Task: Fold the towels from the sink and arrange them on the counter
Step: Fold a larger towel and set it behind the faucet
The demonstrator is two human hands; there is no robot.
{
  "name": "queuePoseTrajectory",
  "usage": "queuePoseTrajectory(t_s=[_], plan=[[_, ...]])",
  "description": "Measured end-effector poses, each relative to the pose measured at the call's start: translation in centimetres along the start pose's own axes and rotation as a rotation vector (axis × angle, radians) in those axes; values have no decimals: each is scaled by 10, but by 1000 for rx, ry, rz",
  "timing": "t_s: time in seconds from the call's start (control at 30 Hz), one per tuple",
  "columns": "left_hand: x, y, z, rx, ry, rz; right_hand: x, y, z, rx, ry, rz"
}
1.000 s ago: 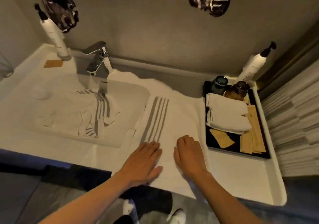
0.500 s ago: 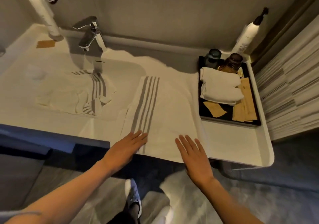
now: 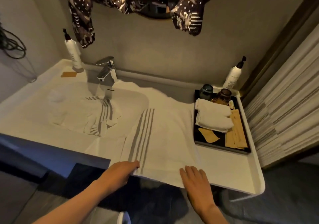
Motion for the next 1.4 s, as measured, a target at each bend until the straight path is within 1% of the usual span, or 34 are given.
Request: queuePoseTrajectory(t_s=[0.07,0.13,0.2,0.23,0.3,0.33,0.37,0.43,0.53,0.57,0.67,0.7,0.73,0.77,0.8,0.83,0.87,0.9,0.93,0.97,1.0,1.03,1.07,1.13,1.17,1.27,1.4], plan=[[6,10,-2,17,41,12,-8,7,14,14,12,42],[11,14,6,48,105,43,-19,10,23,78,-136,53],[13,7,29,48,203,67,-35,1,37,112,-334,-33],[16,1,43,4,278,89,-42,-10,45,112,-473,-98],[31,-14,70,-117,426,157,-52,-35,66,30,-711,-216],[38,-24,83,-167,475,186,-57,-51,74,-6,-779,-271],[46,-34,92,-197,494,213,-62,-65,80,-7,-847,-312],[59,-60,107,-224,525,256,-72,-95,87,-16,-908,-385],[77,-98,122,-241,527,317,-89,-133,96,-149,-1008,-512],[87,-113,125,-243,529,329,-92,-148,97,-170,-1029,-542],[104,-150,126,-262,586,372,-95,-181,101,-173,-1007,-572],[111,-164,126,-266,577,388,-94,-192,103,-185,-1034,-588],[117,-174,126,-289,553,406,-92,-198,104,-217,-1082,-610],[123,-185,126,-347,516,426,-90,-205,104,-274,-1127,-644],[123,-187,129,-447,454,430,-85,-204,108,-386,-1099,-654],[121,-191,130,-559,362,403,-77,-204,112,-500,-991,-622],[111,-192,130,-658,255,334,-64,-203,113,-580,-846,-529],[95,-193,126,-695,165,212,-46,-202,112,-587,-705,-385],[77,-196,118,-665,96,50,-29,-206,103,-526,-572,-215],[60,-199,106,-593,35,-115,-13,-209,91,-439,-441,-55],[46,-202,90,-491,-18,-243,-5,-212,75,-356,-335,50],[41,-205,72,-376,-58,-314,-3,-216,59,-288,-256,68],[41,-207,54,-274,-91,-338,-6,-218,47,-247,-222,22],[51,-209,31,-147,-148,-316,-14,-220,35,-222,-218,-96],[56,-209,26,-123,-171,-304,-16,-220,33,-222,-219,-117],[65,-214,22,-135,-206,-308,-16,-225,28,-205,-213,-115],[61,-210,23,-101,-220,-297,-10,-223,28,-173,-235,-128]])
Point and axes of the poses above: each hand's wrist, its own y-axis away from the middle knuckle, its own z-axis out of the back of the hand, x = y × z, the point moved 4 cm from there along -y, towards the middle knuckle, and after that the axes turned 3 degrees about -z, right-handed, at the moved point
